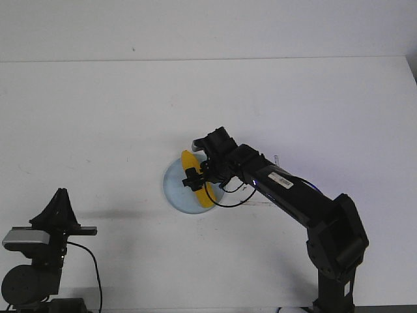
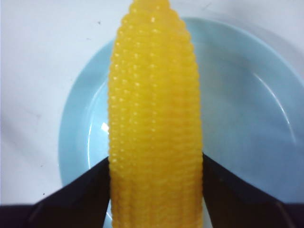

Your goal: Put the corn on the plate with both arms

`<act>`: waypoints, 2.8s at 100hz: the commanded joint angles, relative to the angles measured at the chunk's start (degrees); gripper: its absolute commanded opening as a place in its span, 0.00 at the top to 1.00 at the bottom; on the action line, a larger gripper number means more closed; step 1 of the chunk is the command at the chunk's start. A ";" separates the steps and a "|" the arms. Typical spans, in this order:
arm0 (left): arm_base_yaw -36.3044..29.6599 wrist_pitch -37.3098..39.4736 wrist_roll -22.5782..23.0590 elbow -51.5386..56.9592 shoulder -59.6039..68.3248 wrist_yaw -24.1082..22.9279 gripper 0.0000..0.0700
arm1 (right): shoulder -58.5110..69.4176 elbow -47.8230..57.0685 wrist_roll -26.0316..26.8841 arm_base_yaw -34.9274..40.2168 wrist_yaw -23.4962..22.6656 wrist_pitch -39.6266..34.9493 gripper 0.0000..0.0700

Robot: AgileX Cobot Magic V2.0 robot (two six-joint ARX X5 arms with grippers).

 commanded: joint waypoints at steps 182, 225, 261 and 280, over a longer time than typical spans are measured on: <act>0.11 0.72 0.70 0.68 -0.09 0.07 1.00 | -46.75 -45.51 -14.47 -26.12 17.81 31.58 0.98; 0.11 0.72 0.70 0.68 -0.09 0.07 1.00 | -67.19 -62.05 -18.47 -32.24 19.34 37.70 0.98; 0.11 0.72 0.70 0.68 -0.09 0.07 1.00 | -86.64 -63.54 -18.45 -32.22 19.30 34.69 0.98; 0.11 0.72 0.70 0.68 -0.09 0.07 1.00 | -94.58 -63.54 -18.45 -32.22 19.32 34.69 0.98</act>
